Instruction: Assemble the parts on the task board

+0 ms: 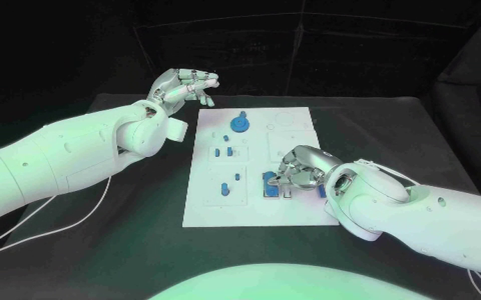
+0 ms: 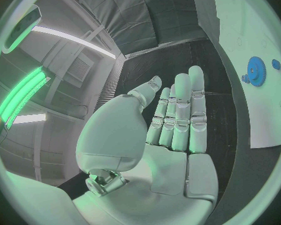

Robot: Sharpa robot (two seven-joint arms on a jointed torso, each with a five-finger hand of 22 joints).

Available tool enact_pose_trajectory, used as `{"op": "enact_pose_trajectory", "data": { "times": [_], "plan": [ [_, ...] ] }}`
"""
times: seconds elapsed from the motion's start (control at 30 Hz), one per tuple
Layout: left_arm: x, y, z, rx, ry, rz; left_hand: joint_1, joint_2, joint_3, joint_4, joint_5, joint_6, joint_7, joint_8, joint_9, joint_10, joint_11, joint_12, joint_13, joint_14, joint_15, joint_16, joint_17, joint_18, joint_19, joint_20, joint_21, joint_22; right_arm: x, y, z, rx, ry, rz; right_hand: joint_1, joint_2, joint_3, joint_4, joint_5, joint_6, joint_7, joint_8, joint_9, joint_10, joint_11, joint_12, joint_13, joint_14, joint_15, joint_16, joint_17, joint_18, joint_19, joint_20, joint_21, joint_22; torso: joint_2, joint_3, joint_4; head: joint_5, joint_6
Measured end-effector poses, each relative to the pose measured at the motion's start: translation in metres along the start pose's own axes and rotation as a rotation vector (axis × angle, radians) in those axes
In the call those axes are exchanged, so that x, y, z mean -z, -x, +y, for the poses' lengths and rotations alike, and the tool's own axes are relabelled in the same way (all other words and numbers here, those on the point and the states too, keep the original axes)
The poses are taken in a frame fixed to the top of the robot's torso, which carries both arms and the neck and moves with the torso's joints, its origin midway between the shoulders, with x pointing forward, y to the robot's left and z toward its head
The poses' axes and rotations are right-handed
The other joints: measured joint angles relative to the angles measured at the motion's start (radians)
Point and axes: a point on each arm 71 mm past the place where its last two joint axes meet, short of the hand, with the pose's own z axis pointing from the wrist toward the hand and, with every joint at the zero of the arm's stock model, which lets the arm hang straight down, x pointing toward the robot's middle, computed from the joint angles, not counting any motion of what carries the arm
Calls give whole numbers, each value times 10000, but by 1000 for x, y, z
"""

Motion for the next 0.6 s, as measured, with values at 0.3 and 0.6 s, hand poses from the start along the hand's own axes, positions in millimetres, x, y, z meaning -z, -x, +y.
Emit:
{"op": "enact_pose_trajectory", "data": {
  "times": [0.3,0.6],
  "plan": [
    [0,1,0,-7,11,-15,0,0,0,0,0,0,0,0,0,0,0,0,0,0,0,0,1,0,0,0,0,-8,8,3,-3,-122,275,110,1,0,-27,-28,4,0,0,-49,0,0,0,0,-1,0,0,0,-1,1,0,0,0,0,0,0,0,0,14],
    [0,1,0,-11,20,-22,0,0,0,0,0,0,0,0,0,0,0,0,0,0,0,0,1,0,0,1,0,-7,10,4,-5,-93,419,213,1,0,-27,-27,47,0,0,-49,1,-1,0,0,-2,37,-37,0,-1,1,0,0,0,-1,3,-3,0,-38,27]
  ]
}}
